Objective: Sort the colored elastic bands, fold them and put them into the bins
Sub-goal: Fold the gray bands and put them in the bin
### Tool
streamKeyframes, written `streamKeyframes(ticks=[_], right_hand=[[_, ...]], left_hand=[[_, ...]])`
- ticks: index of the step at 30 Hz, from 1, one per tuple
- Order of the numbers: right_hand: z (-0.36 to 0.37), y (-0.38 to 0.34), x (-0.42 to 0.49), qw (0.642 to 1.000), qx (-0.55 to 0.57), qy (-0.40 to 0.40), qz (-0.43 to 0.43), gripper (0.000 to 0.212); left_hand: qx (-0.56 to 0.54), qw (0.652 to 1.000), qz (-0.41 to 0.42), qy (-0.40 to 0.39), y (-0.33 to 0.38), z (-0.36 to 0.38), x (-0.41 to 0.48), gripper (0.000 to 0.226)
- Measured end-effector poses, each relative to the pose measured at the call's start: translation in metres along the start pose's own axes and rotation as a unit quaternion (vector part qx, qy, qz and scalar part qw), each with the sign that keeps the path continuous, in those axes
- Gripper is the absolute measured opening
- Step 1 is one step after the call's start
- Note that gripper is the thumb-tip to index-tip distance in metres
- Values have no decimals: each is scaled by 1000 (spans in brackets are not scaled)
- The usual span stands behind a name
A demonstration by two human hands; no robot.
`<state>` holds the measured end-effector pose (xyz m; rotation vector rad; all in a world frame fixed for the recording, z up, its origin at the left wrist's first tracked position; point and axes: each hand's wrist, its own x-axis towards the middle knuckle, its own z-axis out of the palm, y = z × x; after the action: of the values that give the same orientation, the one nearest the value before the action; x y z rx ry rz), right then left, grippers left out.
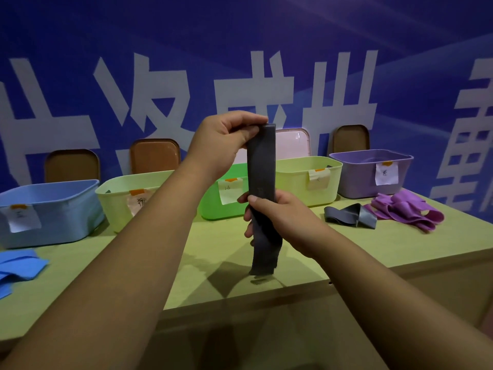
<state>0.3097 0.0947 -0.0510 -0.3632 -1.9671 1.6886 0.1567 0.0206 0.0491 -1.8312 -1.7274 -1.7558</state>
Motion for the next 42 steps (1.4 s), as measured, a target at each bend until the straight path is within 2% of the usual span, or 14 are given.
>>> streamKeyframes(ticks=[5,8,12,15,19,25,28,33,38,40,42], right_hand=[[-6,4,2,992,96,-30,70,30],[-13,22,13,984,135,-30,110,26],[-26,59,40,983,121,-5,140,24],[-35,81,56,990,48,-4,131,26],[-44,101,69,985,106,21,131,33],[-56,119,84,992,33,120,18,18],[-56,125,89,991,2,136,8,19],[-59,133,93,990,-7,144,10,19],[-57,135,92,989,-12,149,24,20],[-56,131,88,981,-55,183,21,20],[-58,126,83,958,-125,257,10,18]], left_hand=[[-8,1000,-26,13,-25,14,3,28],[-27,998,-56,18,-49,27,2,27],[-58,991,-117,15,-84,45,-1,26],[-46,990,-137,-2,-107,58,-5,24],[-63,989,-137,-9,-127,69,-7,23],[-75,986,-150,-27,-156,87,-14,27],[-126,977,-170,-6,-167,92,-17,29],[-261,937,-233,-7,-175,100,-20,37],[-291,920,-262,1,-181,106,-28,25],[-276,924,-263,2,-180,108,-30,25],[-265,928,-264,-2,-179,109,-33,25]])
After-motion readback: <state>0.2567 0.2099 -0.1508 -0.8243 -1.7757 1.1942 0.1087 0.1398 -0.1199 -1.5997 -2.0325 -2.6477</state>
